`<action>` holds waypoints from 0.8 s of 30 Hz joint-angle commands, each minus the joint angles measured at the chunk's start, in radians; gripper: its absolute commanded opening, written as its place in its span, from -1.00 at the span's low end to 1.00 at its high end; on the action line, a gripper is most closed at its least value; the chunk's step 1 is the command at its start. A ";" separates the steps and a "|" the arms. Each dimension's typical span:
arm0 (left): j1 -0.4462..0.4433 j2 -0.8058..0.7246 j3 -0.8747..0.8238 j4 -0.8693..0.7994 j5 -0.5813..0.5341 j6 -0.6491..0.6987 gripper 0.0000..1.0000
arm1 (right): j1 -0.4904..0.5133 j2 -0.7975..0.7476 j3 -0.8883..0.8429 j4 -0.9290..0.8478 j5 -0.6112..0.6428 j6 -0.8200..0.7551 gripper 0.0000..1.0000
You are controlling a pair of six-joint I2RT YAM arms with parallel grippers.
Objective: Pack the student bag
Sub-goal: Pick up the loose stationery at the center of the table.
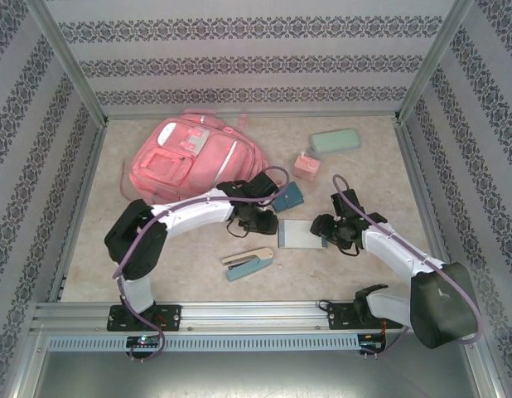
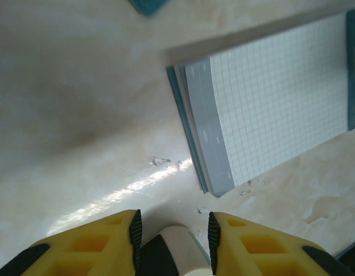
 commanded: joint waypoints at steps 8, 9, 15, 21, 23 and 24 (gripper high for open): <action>-0.039 0.145 0.109 0.036 0.067 -0.002 -0.30 | -0.022 0.070 0.000 0.031 -0.048 -0.068 0.26; -0.041 0.155 0.118 0.035 0.068 0.002 -0.30 | -0.023 0.077 0.002 0.037 -0.054 -0.073 0.26; -0.044 0.203 0.127 0.026 0.073 0.010 -0.37 | -0.021 0.104 -0.003 0.087 -0.125 -0.080 0.24; -0.044 0.247 0.140 0.017 0.090 0.016 -0.60 | 0.017 0.140 0.008 0.143 -0.233 -0.087 0.22; -0.044 0.256 0.144 0.016 0.094 0.016 -0.67 | 0.036 0.149 0.014 0.159 -0.266 -0.089 0.20; -0.044 0.260 0.147 0.015 0.094 0.016 -0.68 | 0.046 0.154 0.022 0.160 -0.279 -0.091 0.20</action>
